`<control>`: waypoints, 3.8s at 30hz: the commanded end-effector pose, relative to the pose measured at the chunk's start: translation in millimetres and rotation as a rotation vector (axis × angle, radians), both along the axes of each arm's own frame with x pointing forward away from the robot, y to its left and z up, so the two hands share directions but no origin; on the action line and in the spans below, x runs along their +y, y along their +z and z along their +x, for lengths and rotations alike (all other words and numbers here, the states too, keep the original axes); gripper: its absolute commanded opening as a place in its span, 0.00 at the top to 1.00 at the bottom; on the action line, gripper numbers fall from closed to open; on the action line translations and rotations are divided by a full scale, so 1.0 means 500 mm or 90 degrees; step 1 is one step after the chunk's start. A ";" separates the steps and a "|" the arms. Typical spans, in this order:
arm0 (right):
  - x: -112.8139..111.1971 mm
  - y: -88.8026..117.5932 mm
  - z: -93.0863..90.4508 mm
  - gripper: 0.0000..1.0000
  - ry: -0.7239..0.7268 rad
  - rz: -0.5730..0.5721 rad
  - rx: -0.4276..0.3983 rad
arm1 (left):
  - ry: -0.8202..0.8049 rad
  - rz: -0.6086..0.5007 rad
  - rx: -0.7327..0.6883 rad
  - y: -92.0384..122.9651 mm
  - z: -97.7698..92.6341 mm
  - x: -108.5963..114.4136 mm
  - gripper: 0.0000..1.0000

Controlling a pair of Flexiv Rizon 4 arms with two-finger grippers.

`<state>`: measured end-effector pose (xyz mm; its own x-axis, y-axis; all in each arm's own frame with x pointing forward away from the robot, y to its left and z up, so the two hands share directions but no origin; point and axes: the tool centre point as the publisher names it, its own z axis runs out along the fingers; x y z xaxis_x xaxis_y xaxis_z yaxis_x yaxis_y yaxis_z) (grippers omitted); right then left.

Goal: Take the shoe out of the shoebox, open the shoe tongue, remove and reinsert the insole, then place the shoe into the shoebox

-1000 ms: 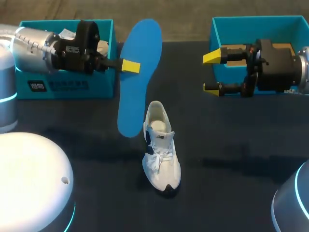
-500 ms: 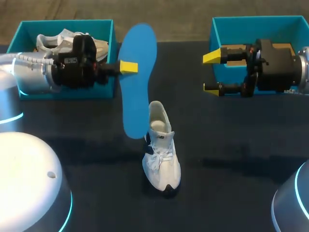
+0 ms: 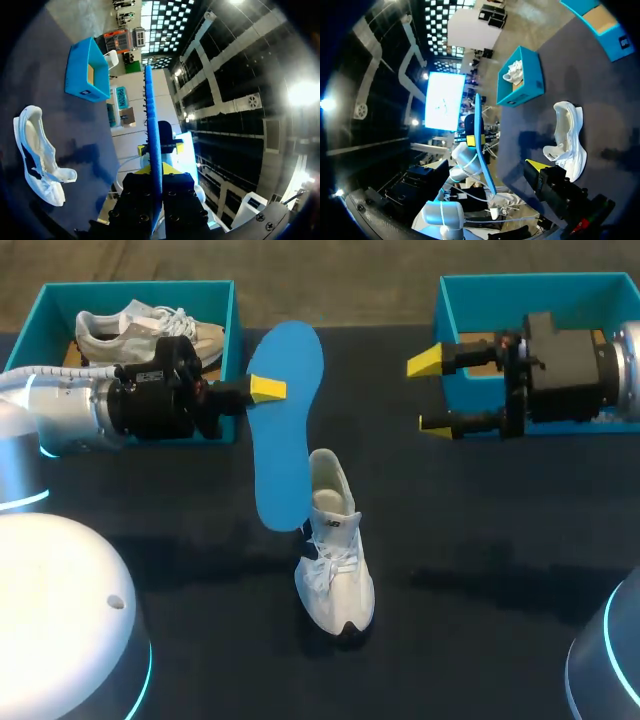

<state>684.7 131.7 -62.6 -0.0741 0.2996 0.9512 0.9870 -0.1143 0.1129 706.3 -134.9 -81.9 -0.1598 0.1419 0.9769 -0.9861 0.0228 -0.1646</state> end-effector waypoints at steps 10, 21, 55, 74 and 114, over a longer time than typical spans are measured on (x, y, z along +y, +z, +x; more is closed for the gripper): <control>0.064 0.080 0.011 0.00 -0.027 -0.282 0.024 | 0.031 -0.012 0.040 -0.002 0.004 0.007 1.00; 0.134 0.119 0.005 0.00 -0.023 -0.469 0.030 | 0.031 -0.021 0.045 -0.007 0.018 0.003 1.00; 0.267 0.166 -0.023 0.00 -0.047 -0.705 -0.036 | 0.033 -0.023 0.045 -0.007 0.019 0.003 1.00; 0.323 0.170 -0.027 0.00 -0.066 -0.846 -0.048 | 0.033 -0.023 0.045 -0.007 0.019 0.003 1.00; 0.313 0.159 -0.025 0.00 -0.046 -0.846 -0.037 | 0.033 -0.023 0.045 -0.007 0.019 0.003 1.00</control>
<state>671.7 289.4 16.8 -0.0493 0.9962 -0.0716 0.9733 0.0640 0.2206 716.4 -133.5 -84.8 -0.0976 0.1708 0.9805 -0.9951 -0.0317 -0.0935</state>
